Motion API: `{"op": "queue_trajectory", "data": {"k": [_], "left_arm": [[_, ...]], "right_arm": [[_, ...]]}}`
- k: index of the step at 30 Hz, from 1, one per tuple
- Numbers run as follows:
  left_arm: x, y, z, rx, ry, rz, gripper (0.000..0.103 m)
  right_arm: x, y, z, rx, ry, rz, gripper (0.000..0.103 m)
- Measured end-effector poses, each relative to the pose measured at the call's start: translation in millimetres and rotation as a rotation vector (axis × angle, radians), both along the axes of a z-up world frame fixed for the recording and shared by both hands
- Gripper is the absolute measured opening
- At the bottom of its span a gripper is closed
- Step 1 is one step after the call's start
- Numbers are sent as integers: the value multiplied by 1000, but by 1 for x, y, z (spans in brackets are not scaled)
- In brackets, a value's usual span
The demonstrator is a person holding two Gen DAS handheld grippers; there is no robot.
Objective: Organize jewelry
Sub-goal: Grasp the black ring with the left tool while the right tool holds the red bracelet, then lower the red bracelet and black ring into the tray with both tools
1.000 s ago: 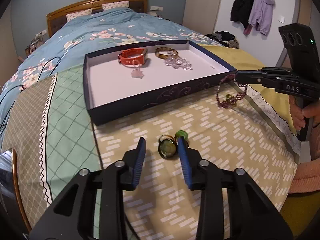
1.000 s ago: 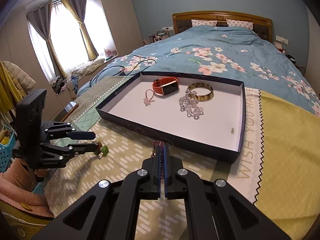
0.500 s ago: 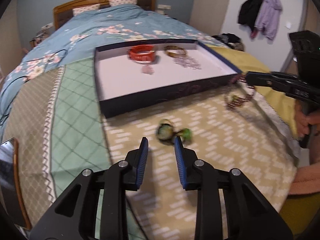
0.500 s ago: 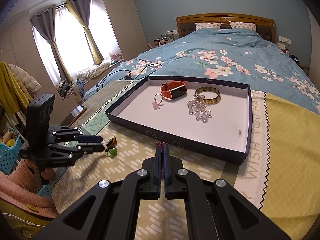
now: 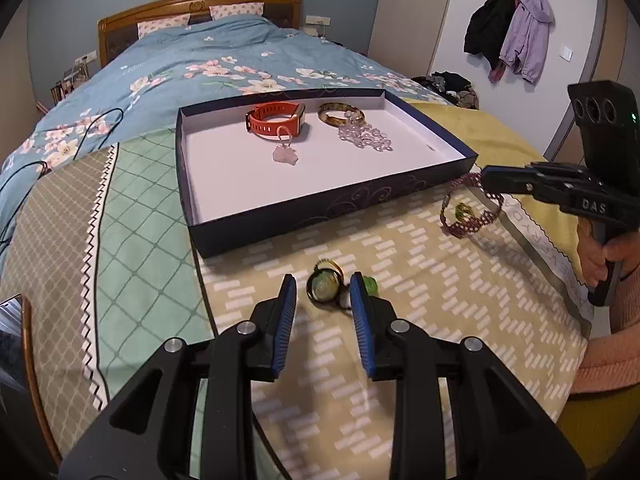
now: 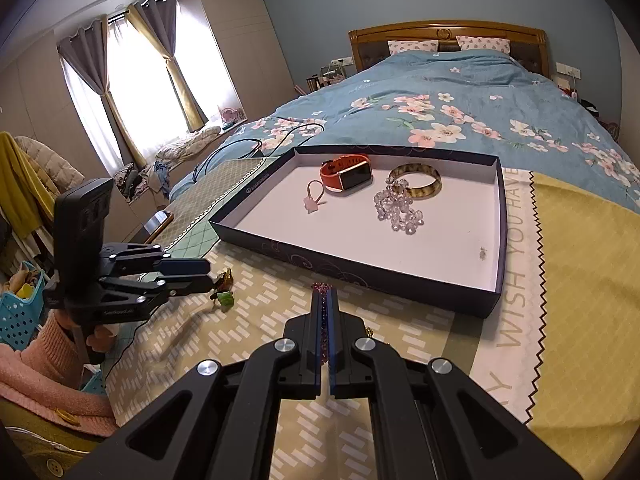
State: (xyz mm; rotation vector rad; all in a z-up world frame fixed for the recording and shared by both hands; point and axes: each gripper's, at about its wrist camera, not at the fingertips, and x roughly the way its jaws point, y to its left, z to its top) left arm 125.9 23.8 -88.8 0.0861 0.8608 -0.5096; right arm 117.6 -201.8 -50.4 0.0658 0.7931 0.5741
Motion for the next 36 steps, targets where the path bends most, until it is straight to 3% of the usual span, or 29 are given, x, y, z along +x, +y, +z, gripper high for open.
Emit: {"op": "queue_trajectory", "data": {"k": [7, 9, 23, 36], "left_arm": [[11, -2, -10, -16, 49, -21, 27], [11, -2, -10, -11, 52, -21, 22], [-9, -4, 15, 4, -48, 4, 21], [-7, -11, 49, -12, -143, -5, 21]], "right_arm": [[0, 0, -3, 7, 10, 3, 1], [1, -1, -3, 9, 11, 1, 1], [2, 2, 8, 20, -27, 11, 1], [10, 7, 37, 16, -113, 26, 1]]}}
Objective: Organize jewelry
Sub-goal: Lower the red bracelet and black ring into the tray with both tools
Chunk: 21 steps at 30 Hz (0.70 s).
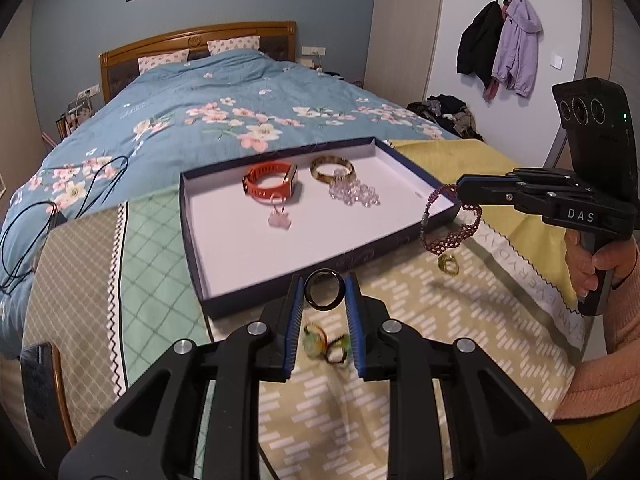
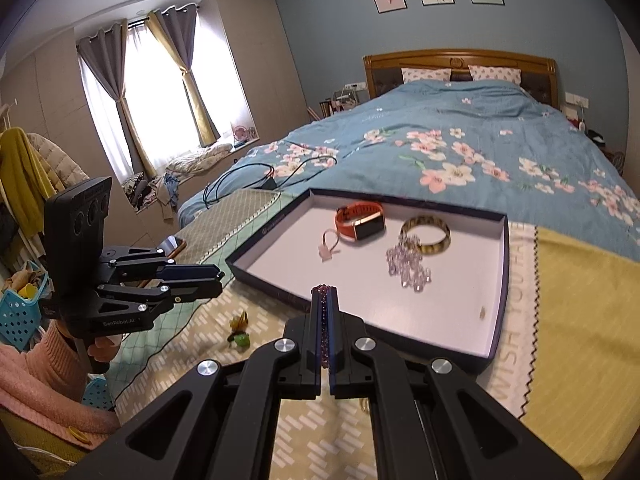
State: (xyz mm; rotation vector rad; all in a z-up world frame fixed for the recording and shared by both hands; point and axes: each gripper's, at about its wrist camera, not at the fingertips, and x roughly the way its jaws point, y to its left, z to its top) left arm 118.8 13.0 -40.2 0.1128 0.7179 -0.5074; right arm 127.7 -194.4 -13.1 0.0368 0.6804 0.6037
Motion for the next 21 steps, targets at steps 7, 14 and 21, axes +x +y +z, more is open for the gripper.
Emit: {"op": "queue_trajectory", "data": {"k": [7, 14, 21], "left_arm": [[15, -9, 7, 10, -28, 2, 21], [27, -16, 10, 16, -36, 8, 21], [50, -22, 4, 29, -21, 16, 21]], "right_arm": [[12, 0, 9, -1, -28, -8, 1], [27, 0, 11, 15, -25, -15, 1], [42, 1, 6, 21, -5, -33, 1]]}}
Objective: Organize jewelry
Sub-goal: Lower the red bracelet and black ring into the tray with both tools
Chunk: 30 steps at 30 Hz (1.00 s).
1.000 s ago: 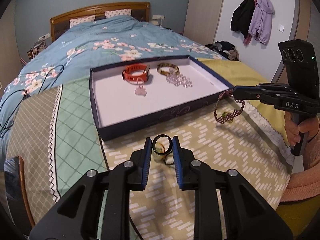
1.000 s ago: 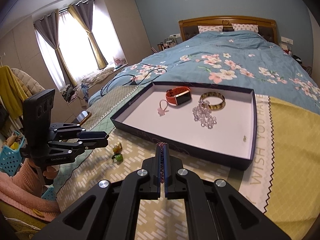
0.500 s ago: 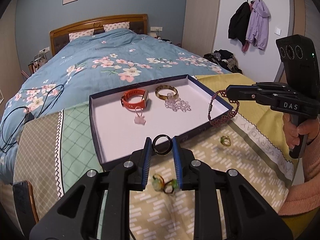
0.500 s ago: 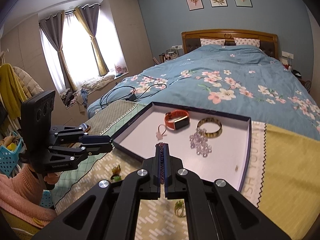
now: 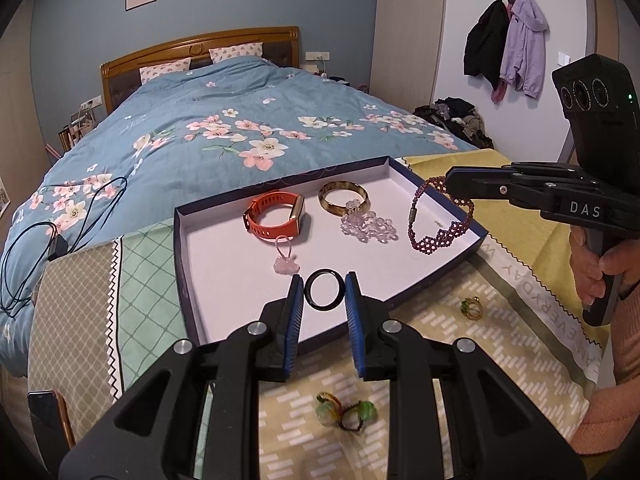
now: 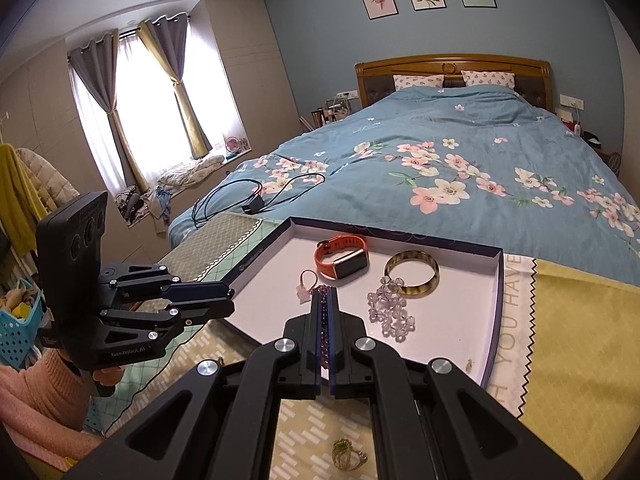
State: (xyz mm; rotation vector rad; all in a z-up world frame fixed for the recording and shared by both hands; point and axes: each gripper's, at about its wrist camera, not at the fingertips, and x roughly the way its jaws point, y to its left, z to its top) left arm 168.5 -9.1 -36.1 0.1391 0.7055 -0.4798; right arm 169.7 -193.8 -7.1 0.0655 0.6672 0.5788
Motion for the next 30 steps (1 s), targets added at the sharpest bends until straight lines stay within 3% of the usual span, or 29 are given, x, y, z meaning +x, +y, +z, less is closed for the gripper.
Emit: {"op": "queue_trajectory", "data": {"k": [30], "left_arm": [[51, -19, -38, 73, 93, 21, 21]], "right_arm": [[47, 2, -36, 32, 115, -40, 1]]}}
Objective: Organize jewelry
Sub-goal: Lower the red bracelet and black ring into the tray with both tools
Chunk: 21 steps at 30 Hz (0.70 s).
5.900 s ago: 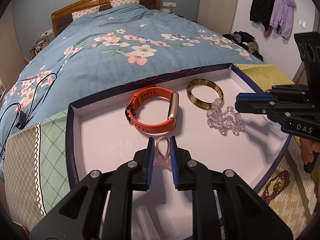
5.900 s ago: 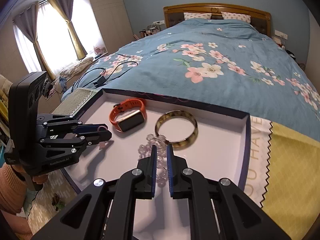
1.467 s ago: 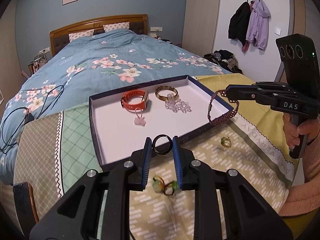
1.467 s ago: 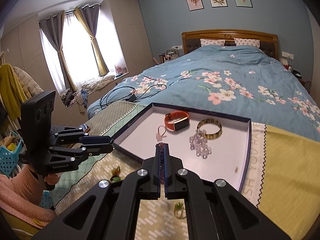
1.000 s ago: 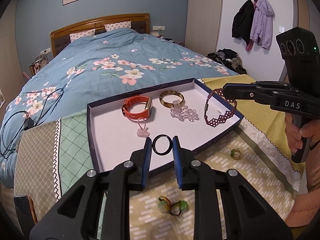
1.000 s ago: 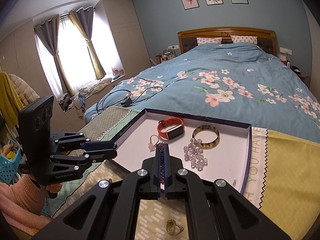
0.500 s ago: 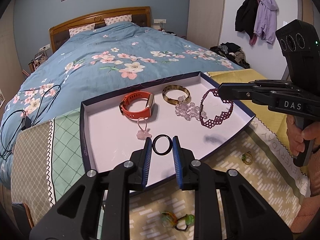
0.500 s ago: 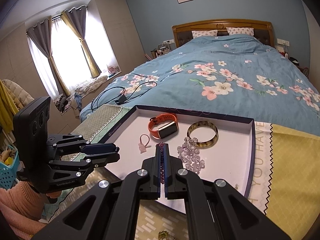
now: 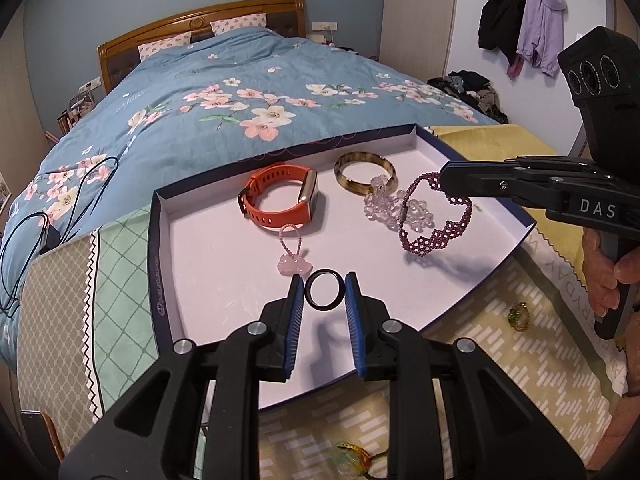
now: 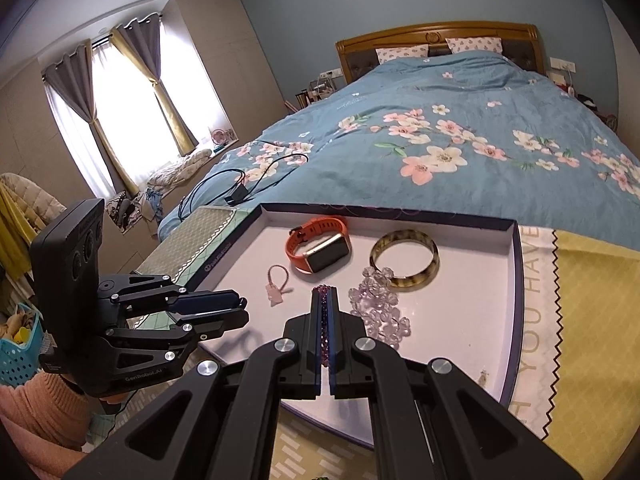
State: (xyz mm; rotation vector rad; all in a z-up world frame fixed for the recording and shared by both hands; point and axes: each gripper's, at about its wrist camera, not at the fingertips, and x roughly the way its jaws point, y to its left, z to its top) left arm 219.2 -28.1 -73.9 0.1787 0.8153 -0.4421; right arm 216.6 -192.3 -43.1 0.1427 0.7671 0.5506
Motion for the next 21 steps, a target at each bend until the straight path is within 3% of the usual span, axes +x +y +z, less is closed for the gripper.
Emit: {"op": "queue_trajectory", "data": {"k": [21], "left_arm": [[27, -8, -20, 37, 51, 25, 22]], "right_arm": [[16, -12, -29, -61, 76, -74, 2]]}}
